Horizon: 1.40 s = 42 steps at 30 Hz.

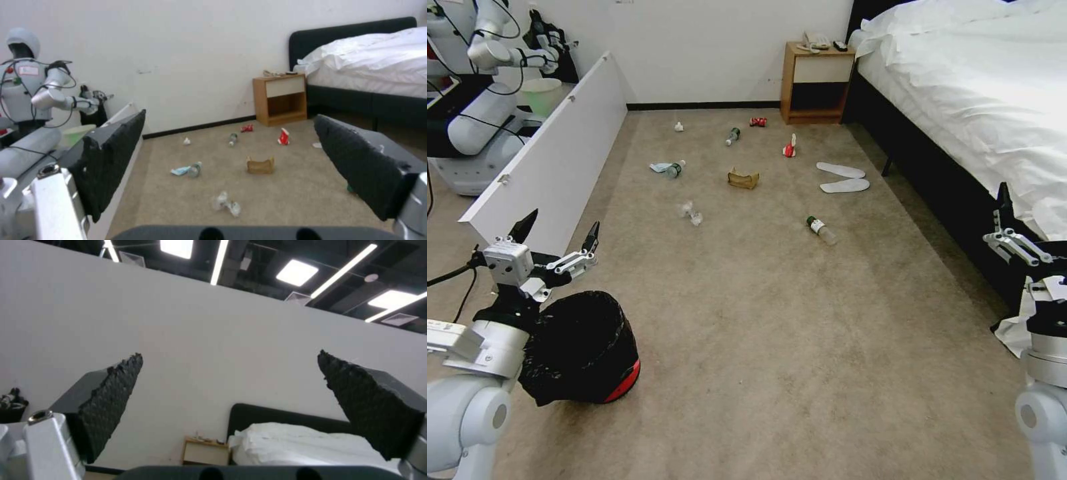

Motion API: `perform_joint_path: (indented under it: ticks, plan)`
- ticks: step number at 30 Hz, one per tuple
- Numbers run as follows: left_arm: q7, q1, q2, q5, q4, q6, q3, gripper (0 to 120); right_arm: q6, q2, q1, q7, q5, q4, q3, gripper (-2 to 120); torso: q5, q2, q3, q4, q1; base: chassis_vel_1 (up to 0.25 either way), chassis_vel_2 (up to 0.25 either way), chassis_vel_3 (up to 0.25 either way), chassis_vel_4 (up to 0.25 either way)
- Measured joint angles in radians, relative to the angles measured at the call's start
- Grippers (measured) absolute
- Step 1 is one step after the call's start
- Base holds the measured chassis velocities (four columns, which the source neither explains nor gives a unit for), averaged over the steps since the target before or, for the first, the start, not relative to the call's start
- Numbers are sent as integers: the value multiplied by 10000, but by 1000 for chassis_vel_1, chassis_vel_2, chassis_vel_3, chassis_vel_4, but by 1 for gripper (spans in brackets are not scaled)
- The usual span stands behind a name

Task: Pick up the trash bin, then pick up the garbage from the floor and place it into the trash bin.

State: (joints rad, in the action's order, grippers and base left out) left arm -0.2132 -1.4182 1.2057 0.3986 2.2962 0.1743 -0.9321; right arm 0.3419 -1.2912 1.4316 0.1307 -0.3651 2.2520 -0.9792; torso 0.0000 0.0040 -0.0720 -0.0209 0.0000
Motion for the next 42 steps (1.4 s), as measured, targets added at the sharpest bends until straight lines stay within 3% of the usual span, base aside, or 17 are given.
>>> perform_joint_path:
  ticks: [9, 12, 13, 15, 17, 19, 21, 22, 24, 32, 42]
  plan:
    - [1, 4, -4, 5, 0, 1, 0, 100, 12, -6, 1, 0, 0, 11, -27, 100, 0, 0, 0, 0, 0, 0, 0, 0, 0]
    - [259, 2, -24, -33, 19, 220, -23, 100, 14, -19, 1, 0, 4, 12, -25, 100, 0, 1, 0, 0, 0, 0, 0, 0, 0]
    - [840, 6, -66, 18, 77, 724, -32, 100, 18, -27, 2, 1, 9, 12, -18, 100, 0, 0, 0, 0, 0, 0, 0, 0, 0]
    - [1029, 9, -83, 73, 91, 926, -33, 100, 20, -29, 1, 2, 13, 11, -16, 100, 0, 0, 0, 1, 0, 0, 0, 0, 0]
    - [1763, 20, -133, 230, 137, 1901, -36, 100, 35, -37, 0, 4, 30, -12, -7, 100, 0, 0, 0, 0, 0, 0, 0, 0, 0]
    - [1852, 21, -134, 243, 137, 2021, -36, 100, 36, -39, 0, 3, 30, -13, -6, 100, 0, 0, 0, 0, 0, 0, 0, 0, 0]
    - [2898, 28, -126, 431, 140, 3553, -32, 100, 48, -50, -7, 6, 41, -47, 2, 100, -1, 0, 0, 1, 0, 0, 0, 0, 0]
    - [2898, 28, -126, 431, 140, 3553, -32, 100, 48, -50, -7, 6, 41, -47, 2, 100, -1, 0, 0, 1, 0, 0, 0, 0, 0]
    - [3209, -10, -121, 495, 116, 4338, -52, 100, 63, -58, -15, 9, 55, -88, 9, 100, -1, 0, 0, 1, 0, 0, 0, 0, 0]
    - [3375, -17, -201, 488, -172, 5229, -167, 100, 70, -86, -50, 14, 116, -166, 56, 100, 0, 0, 0, 0, 0, 0, 0, 0, 0]
    - [3250, 14, -254, 329, -893, 5677, -174, 100, 70, -124, -91, 19, 219, -243, 110, 100, -1, 1, 0, 0, 0, 0, 0, 0, 0]
